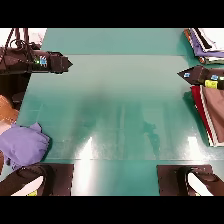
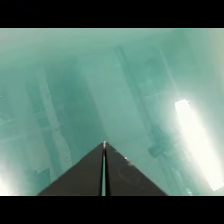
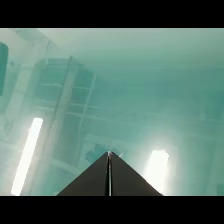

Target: Fold the shirts.

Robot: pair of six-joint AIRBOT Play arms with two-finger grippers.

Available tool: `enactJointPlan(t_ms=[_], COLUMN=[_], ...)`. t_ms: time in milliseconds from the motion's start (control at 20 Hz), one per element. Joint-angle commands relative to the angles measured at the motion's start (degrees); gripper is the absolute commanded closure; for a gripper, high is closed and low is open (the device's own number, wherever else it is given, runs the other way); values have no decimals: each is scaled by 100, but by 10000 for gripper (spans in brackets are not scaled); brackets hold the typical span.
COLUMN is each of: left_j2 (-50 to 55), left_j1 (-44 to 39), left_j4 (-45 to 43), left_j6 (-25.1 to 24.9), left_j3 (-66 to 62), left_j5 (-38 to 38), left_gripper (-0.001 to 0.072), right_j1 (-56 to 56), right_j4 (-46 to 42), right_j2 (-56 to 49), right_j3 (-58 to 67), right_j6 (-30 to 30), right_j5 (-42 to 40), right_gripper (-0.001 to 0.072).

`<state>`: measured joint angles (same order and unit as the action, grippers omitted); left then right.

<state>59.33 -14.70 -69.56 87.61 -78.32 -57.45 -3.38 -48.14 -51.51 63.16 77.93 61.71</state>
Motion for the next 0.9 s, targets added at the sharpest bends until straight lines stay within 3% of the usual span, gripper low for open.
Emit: enactJointPlan(t_ms=[0,650,750,850], left_j2=[2,-2,-192,-621], left_j1=[-2,20,264,501], left_j4=[-2,-17,-260,-1086], left_j6=[2,-94,-44,-39], left_j3=[0,-4,-7,44], left_j5=[2,155,-605,-1451], left_gripper=[676,676,676,676], right_j1=[63,63,63,63], right_j4=[9,17,22,15], right_j2=[4,4,4,4], right_j3=[0,0,0,0], right_j6=[0,2,2,2], right_j5=[35,197,192,190], right_gripper=[695,695,695,696])
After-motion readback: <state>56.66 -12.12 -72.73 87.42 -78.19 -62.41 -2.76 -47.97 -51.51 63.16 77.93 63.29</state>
